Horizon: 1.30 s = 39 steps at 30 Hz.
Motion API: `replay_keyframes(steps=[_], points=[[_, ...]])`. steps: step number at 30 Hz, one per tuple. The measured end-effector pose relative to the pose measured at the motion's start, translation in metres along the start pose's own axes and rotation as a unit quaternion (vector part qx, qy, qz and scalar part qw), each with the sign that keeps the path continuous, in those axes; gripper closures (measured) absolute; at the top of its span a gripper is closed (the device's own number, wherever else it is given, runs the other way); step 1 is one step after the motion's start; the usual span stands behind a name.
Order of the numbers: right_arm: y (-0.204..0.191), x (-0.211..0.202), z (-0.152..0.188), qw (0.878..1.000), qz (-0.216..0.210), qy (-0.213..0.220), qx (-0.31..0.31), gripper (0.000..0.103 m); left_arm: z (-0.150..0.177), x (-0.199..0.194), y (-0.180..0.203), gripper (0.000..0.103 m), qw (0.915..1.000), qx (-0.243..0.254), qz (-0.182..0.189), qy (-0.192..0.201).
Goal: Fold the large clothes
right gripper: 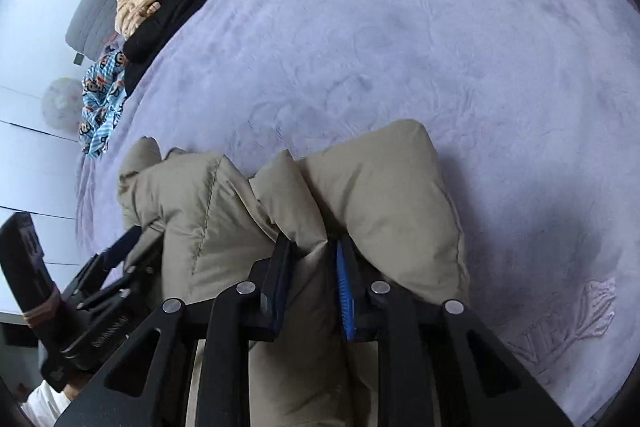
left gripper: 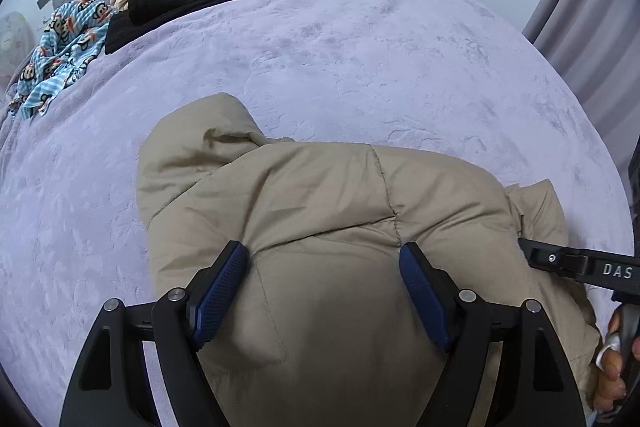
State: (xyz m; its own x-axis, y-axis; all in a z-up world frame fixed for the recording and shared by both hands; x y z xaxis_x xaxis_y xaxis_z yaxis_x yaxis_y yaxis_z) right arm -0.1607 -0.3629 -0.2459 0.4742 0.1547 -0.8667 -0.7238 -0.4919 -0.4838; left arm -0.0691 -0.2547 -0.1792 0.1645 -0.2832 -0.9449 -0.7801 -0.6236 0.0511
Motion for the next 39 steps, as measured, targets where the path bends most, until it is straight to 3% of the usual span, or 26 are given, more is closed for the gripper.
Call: replay_keyframes(steps=[4,8,11,14,21,26,32,33,36,39], points=[[0.011,0.009,0.001,1.000,-0.021,-0.005,0.016,0.081,0.015,-0.032,-0.011,0.023,0.9998,-0.019,0.010,0.002],[0.009,0.007,0.004,1.000,-0.021,-0.006,0.001,0.081,0.055,-0.063,-0.021,0.023,0.9987,-0.044,0.024,-0.004],[0.003,-0.007,0.009,1.000,-0.023,-0.008,-0.008,0.078,0.093,-0.062,-0.024,0.023,0.9981,-0.052,0.017,-0.027],[-0.007,-0.029,0.021,0.999,-0.009,-0.001,-0.043,0.077,0.117,-0.058,-0.029,0.023,0.9946,-0.092,0.025,-0.040],[-0.031,-0.073,0.078,0.995,0.016,0.007,-0.102,0.077,0.130,-0.066,-0.033,0.023,0.9928,-0.107,0.029,-0.045],[-0.029,-0.071,0.111,0.995,0.033,-0.008,-0.092,0.077,0.139,-0.073,-0.038,0.023,0.9921,-0.109,0.043,-0.046],[-0.029,-0.076,0.124,0.995,0.055,0.002,-0.083,0.076,0.152,-0.087,-0.051,0.023,0.9927,-0.103,0.045,-0.045],[-0.030,-0.078,0.125,0.995,0.056,0.005,-0.079,0.074,0.154,-0.089,-0.054,0.023,0.9928,-0.102,0.044,-0.043],[-0.036,-0.086,0.129,0.995,0.057,0.024,-0.073,0.055,0.160,-0.093,-0.062,0.023,0.9929,-0.102,0.045,-0.041],[-0.045,-0.092,0.138,0.994,0.068,0.039,-0.074,0.052,0.167,-0.097,-0.069,0.023,0.9934,-0.097,0.046,-0.040]])
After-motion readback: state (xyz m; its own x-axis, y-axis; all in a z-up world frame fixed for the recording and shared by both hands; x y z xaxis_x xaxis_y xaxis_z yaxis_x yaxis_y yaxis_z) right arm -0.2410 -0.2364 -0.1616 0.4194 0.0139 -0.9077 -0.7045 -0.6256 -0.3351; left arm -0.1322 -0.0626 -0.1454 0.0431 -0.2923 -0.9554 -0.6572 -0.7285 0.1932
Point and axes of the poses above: each gripper's, at about its wrist camera, not at the fingertips, and x roughly the way its jaws point, y to its right, z to its underside, the point moved 8 cm from there along x, roughly the way its jaws point, and after that the axes turned 5 degrees about -y, right-handed, at the moved point
